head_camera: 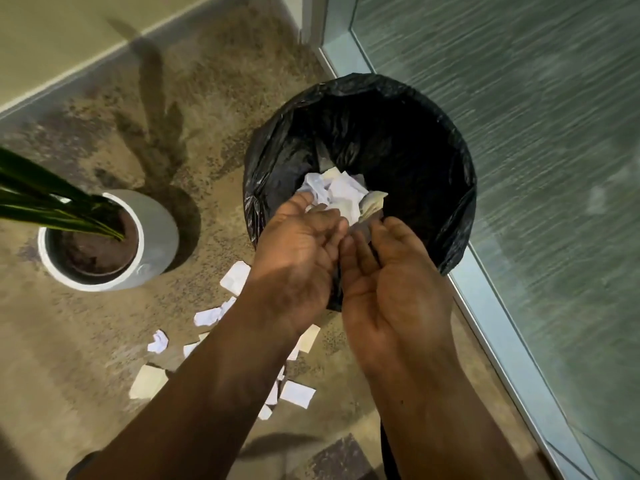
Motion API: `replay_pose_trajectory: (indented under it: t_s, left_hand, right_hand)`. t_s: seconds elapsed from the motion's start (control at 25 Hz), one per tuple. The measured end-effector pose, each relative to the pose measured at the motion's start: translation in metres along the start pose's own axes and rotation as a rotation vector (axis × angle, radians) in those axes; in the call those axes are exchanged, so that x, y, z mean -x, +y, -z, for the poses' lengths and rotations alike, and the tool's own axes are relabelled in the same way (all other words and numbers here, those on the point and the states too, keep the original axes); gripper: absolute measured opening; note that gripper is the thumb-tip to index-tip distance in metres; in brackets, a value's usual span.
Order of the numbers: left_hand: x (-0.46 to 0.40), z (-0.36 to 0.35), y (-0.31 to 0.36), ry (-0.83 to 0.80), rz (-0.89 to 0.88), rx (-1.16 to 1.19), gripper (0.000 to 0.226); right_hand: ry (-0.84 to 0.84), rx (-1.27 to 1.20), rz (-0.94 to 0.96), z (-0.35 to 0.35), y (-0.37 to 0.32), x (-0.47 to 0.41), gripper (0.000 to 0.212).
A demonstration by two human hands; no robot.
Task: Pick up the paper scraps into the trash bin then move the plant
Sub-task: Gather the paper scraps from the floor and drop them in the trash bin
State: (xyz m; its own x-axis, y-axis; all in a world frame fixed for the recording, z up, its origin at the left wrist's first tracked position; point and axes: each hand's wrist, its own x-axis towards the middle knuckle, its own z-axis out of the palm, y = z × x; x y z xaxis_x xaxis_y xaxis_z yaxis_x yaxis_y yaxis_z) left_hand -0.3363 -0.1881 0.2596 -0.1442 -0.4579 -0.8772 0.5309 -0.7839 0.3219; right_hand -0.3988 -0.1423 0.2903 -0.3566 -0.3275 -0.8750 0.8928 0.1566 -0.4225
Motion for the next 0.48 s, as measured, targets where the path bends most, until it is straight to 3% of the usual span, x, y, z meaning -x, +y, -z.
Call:
replay_pose_trajectory:
  t_s: [0.12, 0.48]
  left_hand:
    - [-0.002, 0.002, 0.000, 0.003, -0.026, -0.002, 0.051]
    - [0.001, 0.040, 0.008, -0.077, -0.039, -0.020, 0.036]
  right_hand:
    - [0.006, -0.010, -0.014, 0.000, -0.002, -0.001, 0.033]
    - [-0.109, 0.057, -0.043, 0.007, 0.018, 0.001, 0.030]
